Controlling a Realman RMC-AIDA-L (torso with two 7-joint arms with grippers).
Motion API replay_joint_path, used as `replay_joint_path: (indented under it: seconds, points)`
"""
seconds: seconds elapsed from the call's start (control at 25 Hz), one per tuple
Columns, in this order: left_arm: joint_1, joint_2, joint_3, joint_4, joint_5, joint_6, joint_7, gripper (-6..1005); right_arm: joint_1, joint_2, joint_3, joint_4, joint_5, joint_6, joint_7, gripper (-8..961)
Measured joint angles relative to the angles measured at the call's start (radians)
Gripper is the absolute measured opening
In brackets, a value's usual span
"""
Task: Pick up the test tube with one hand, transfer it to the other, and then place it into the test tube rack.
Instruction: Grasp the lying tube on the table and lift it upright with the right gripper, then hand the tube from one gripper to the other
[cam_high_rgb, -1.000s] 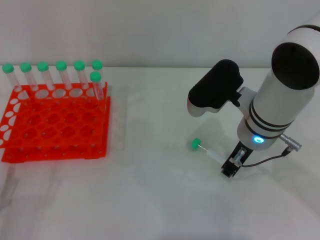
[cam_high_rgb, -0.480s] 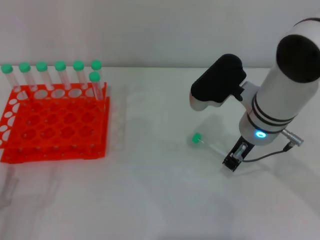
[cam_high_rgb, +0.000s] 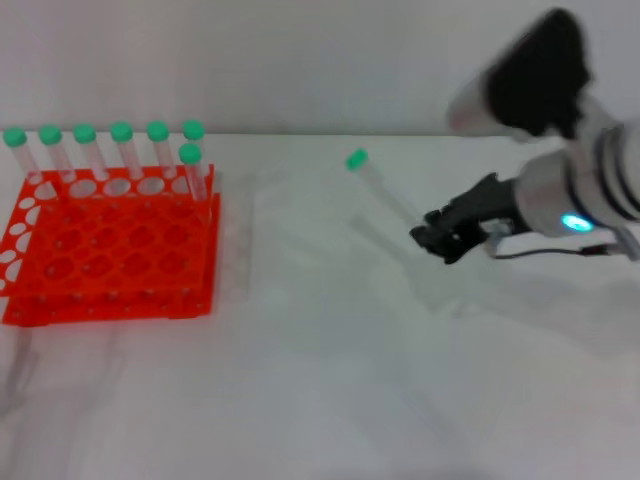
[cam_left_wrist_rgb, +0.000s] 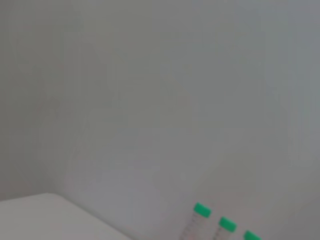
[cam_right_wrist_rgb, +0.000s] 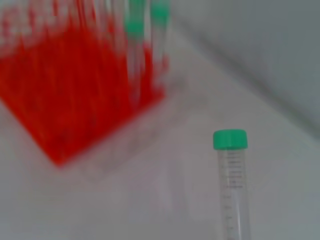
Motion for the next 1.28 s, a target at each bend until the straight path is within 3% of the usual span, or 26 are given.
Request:
replay_joint_path:
  seconds: [0.16, 0.32, 0.4, 0.52, 0.64, 0.76, 0.96, 1.08, 1.28]
  points:
    - [-0.027, 0.004, 0.006, 0.004, 0.044, 0.004, -0.028, 842, -0.185, -0.001, 0.014, -0.087, 0.164, -0.187, -0.155, 182]
    - [-0.062, 0.007, 0.007, 0.026, 0.11, -0.004, -0.051, 841, -0.371, -0.005, -0.01, -0.08, 0.435, -0.426, -0.437, 182]
    - [-0.068, 0.008, 0.007, 0.028, 0.148, -0.021, -0.05, 841, -0.437, -0.006, -0.04, -0.038, 0.614, -0.522, -0.67, 182]
    - [-0.069, 0.01, 0.007, 0.03, 0.192, -0.054, -0.051, 840, -0.459, -0.006, -0.07, 0.067, 0.88, -0.554, -0.971, 182]
    - [-0.077, 0.012, 0.006, 0.032, 0.241, -0.075, -0.052, 839, -0.455, -0.006, -0.074, 0.197, 1.152, -0.502, -1.215, 183]
    - [-0.103, 0.012, 0.007, 0.032, 0.314, -0.082, -0.049, 838, -0.452, -0.006, -0.057, 0.338, 1.39, -0.366, -1.438, 183]
    - [-0.14, 0.012, 0.006, 0.032, 0.406, -0.089, -0.044, 836, -0.418, -0.004, -0.064, 0.671, 1.763, -0.016, -1.877, 183]
    - [-0.157, 0.012, 0.006, 0.027, 0.459, -0.1, -0.034, 836, -0.413, -0.003, -0.078, 0.802, 1.854, 0.1, -2.006, 183]
    - [-0.181, 0.011, 0.006, 0.026, 0.628, -0.192, 0.041, 834, -0.409, 0.0, -0.113, 0.896, 1.877, 0.119, -2.078, 184]
